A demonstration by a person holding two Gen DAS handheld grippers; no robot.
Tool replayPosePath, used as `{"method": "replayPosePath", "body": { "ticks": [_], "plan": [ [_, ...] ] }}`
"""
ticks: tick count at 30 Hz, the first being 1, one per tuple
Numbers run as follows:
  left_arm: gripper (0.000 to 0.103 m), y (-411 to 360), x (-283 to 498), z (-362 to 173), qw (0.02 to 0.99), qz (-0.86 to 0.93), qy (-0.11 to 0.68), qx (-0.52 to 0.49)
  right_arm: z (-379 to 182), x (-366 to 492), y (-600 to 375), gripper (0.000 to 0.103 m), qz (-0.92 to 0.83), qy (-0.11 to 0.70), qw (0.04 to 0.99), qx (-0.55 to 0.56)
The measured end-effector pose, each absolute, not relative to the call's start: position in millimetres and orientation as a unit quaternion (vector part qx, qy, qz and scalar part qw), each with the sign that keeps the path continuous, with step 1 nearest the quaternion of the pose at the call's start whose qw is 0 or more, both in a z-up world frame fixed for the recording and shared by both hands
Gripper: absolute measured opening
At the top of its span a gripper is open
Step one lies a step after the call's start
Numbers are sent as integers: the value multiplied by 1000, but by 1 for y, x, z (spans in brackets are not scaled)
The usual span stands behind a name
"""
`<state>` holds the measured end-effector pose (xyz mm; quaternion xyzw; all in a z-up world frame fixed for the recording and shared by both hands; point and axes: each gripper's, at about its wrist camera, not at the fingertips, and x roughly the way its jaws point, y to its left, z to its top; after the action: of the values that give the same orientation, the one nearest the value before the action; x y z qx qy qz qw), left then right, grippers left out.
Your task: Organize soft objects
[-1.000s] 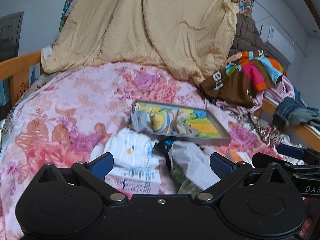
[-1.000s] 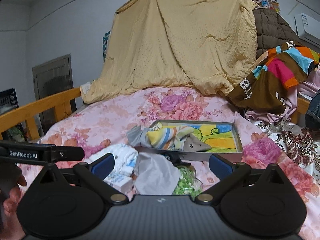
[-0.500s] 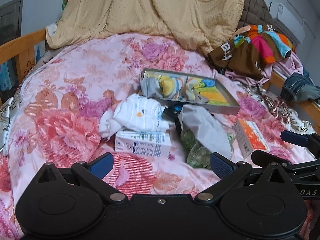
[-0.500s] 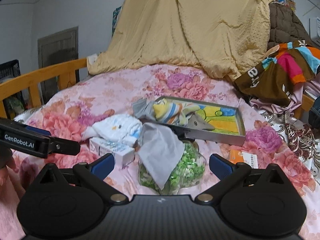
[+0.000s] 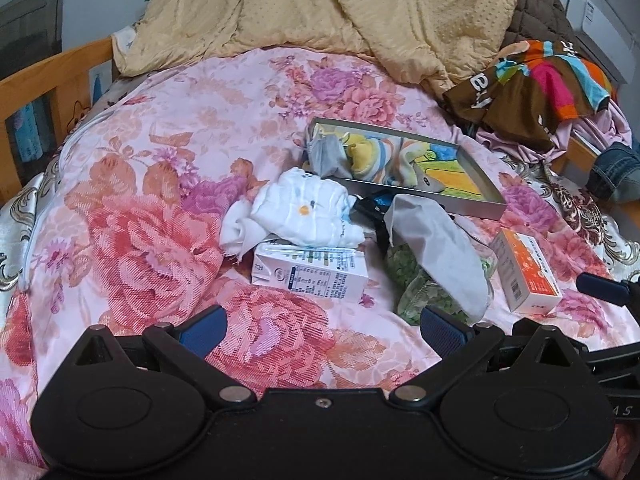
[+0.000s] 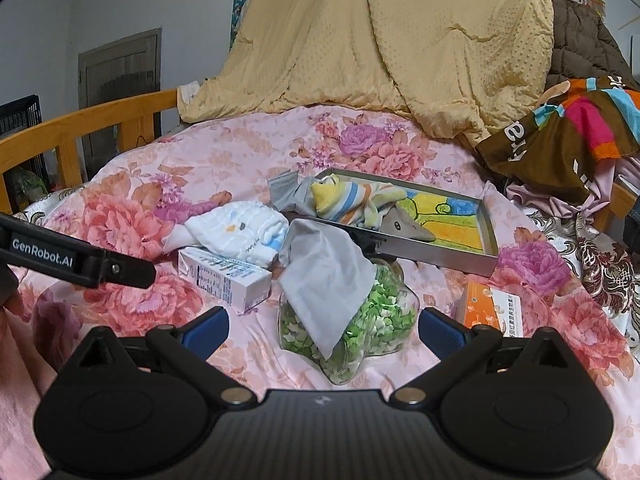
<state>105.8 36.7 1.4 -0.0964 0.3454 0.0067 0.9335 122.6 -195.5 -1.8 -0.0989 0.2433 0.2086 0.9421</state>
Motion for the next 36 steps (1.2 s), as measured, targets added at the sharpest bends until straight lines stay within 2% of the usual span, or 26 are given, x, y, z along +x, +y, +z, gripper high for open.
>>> {"method": "replayPosePath", "body": {
  "ticks": [26,36],
  "plan": [
    [102,48,113,2,927,21,354,-125,-8,132,-191,103,216,265,935,-99],
    [102,65,140,0,918,22,368,-144,-12,153,-180,103,235,262,928,-123]
  ]
}}
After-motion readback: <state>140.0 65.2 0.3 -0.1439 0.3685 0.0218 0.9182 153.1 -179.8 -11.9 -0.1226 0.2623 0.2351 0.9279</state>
